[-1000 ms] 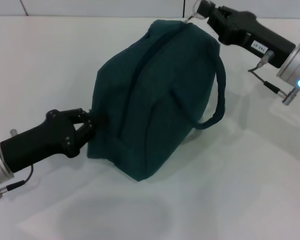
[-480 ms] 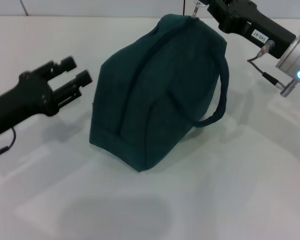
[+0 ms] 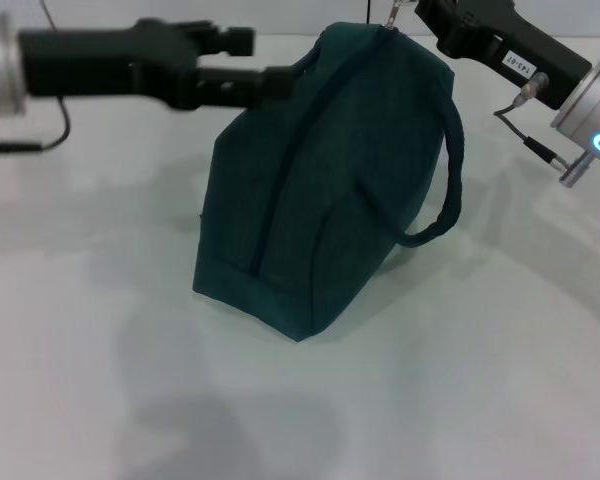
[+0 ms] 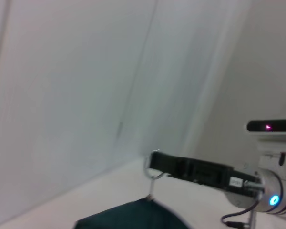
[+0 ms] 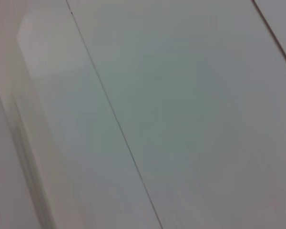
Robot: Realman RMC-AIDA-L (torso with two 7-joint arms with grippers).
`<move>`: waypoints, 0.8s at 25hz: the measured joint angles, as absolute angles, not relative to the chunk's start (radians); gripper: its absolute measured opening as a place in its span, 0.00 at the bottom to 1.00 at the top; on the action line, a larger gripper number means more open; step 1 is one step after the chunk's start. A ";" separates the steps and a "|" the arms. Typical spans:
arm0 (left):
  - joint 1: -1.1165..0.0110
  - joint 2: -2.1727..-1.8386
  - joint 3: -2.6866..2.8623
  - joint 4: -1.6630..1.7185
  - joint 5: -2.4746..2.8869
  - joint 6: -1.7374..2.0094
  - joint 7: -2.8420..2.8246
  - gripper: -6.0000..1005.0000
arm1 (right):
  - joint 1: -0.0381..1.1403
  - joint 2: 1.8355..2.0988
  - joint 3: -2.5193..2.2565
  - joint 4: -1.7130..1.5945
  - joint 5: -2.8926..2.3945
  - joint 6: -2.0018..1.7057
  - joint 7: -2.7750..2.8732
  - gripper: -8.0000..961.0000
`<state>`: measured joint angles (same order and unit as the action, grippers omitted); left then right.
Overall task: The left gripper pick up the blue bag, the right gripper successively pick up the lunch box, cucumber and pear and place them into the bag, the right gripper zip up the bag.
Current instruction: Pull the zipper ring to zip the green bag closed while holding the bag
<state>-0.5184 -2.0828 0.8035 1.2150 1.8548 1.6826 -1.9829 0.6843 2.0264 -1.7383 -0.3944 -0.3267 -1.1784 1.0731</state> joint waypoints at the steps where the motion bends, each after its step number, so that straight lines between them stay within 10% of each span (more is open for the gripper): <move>1: -0.537 -2.083 0.832 1.263 1.879 1.677 -2.053 0.84 | 0.685 2.026 -1.738 -0.393 -0.327 -1.178 1.073 0.02; 20: -0.691 -2.084 1.182 1.476 2.228 1.531 -2.592 0.89 | 0.679 2.028 -1.746 -0.392 -0.327 -1.183 1.080 0.02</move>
<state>-0.6912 -2.0842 1.1824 1.4763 2.2281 1.5306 -2.5925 0.6789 2.0279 -1.7457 -0.3918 -0.3266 -1.1835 1.0802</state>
